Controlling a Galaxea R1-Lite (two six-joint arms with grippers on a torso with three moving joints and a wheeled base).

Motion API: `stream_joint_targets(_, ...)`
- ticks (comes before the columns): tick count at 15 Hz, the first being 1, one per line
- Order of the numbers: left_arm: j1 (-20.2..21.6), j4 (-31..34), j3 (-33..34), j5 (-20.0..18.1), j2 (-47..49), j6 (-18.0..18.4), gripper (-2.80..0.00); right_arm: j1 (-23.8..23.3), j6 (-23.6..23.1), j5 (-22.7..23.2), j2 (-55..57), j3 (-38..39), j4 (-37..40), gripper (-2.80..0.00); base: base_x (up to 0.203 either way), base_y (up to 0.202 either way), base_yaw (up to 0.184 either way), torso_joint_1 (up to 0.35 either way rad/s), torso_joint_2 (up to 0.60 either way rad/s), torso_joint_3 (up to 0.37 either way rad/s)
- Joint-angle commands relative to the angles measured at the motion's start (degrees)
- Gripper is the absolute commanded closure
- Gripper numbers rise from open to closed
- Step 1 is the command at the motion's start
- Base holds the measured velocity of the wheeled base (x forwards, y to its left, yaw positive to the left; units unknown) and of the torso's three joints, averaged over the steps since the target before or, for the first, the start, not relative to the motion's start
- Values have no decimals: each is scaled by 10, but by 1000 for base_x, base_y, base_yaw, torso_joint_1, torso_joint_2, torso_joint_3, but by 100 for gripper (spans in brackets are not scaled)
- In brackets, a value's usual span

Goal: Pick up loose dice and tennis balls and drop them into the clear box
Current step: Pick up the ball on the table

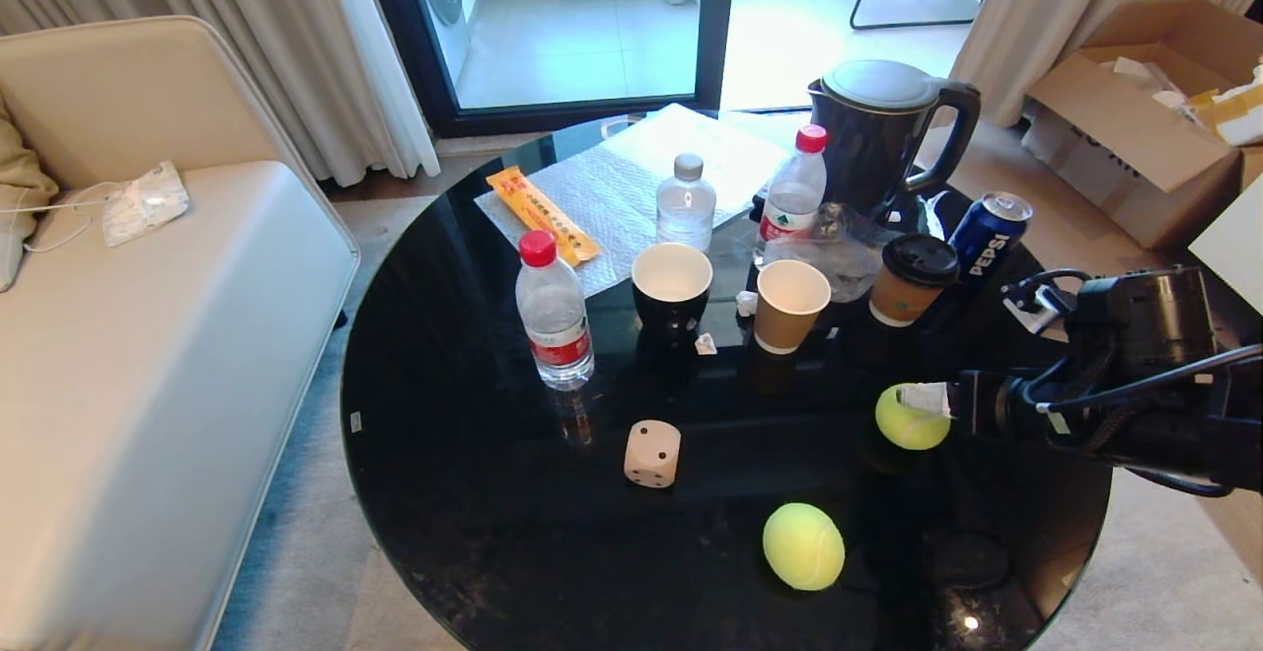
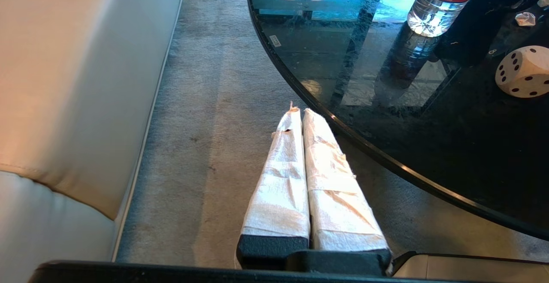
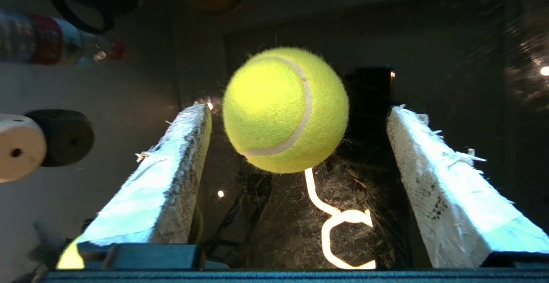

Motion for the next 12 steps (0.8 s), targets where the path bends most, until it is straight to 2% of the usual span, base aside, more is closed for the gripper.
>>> stream_joint_targets(1, 0, 0, 0, 0, 0, 0, 0, 1, 0, 1, 23, -3, 0, -280, 0, 0, 0, 0, 0, 0)
stream_joint_targets(3, 0, 0, 0, 0, 0, 0, 0, 1, -1, 14, 37, -5, -1, -280, 0, 0, 0, 0, 0, 0)
stream_joint_targets(12, 0, 0, 0, 0, 0, 0, 0, 2, 3, 14, 90, -36, -2, -280, 0, 0, 0, 0, 0, 0)
